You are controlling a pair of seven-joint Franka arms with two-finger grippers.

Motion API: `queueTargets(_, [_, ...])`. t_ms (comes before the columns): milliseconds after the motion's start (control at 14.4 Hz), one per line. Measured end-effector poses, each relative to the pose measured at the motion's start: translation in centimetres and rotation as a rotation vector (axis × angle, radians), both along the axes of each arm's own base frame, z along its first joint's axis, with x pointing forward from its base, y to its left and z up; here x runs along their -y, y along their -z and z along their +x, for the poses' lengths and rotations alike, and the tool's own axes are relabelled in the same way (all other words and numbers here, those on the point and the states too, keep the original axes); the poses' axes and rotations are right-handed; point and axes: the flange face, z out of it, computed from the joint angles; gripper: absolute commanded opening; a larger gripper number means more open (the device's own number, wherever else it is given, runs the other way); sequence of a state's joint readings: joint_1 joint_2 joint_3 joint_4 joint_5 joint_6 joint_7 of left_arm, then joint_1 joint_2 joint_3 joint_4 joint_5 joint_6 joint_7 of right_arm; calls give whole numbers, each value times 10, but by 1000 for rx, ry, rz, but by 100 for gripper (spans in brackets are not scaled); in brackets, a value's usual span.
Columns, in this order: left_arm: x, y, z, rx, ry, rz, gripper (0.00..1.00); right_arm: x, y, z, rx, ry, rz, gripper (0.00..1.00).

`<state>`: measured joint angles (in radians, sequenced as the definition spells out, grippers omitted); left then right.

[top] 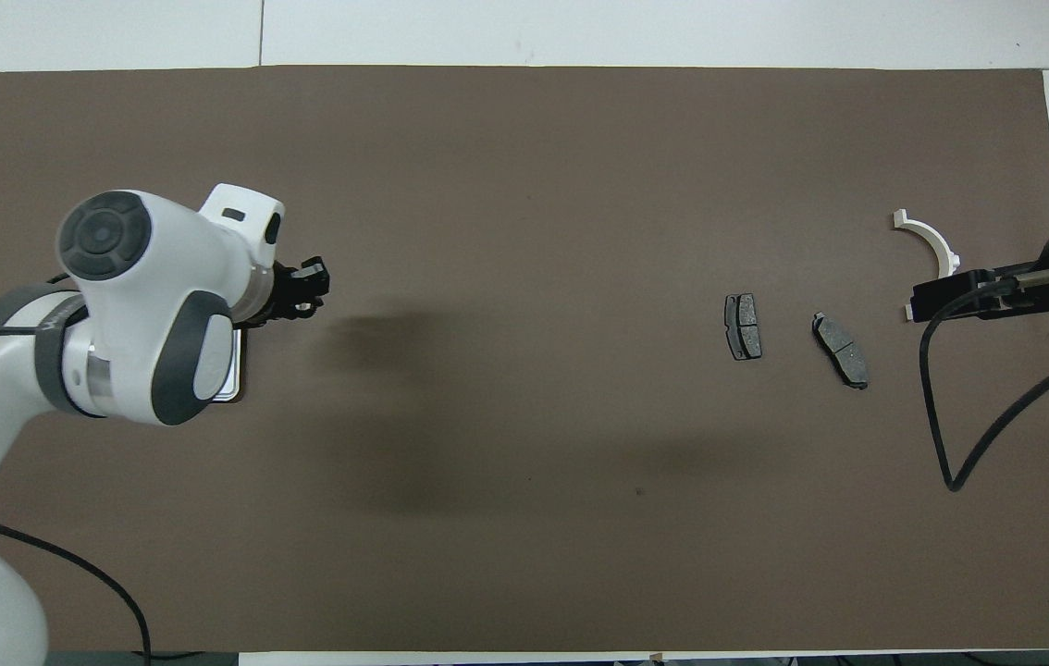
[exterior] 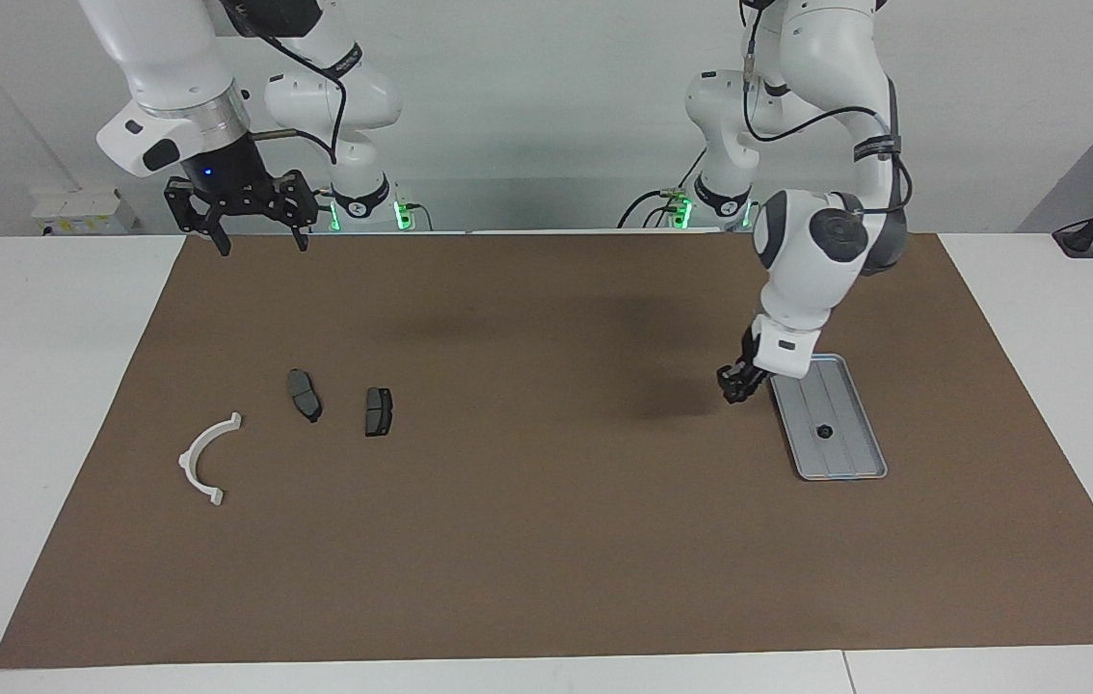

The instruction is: Place bearing gear from tray to pile

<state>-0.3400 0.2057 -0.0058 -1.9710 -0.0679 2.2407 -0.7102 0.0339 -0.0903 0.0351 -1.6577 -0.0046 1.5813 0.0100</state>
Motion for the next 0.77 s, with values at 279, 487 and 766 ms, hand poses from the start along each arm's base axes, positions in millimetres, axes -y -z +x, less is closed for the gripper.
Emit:
queueTargets(279, [101, 14, 0, -12, -60, -11, 0, 0, 1, 0, -1, 0, 0, 100])
queueTargets(487, [131, 51, -5, -39, -60, 5, 0, 0, 1, 0, -2, 0, 0, 100])
queueTargets(766, [129, 68, -3, -46, -70, 13, 0, -5, 1, 0, -2, -8, 2, 100])
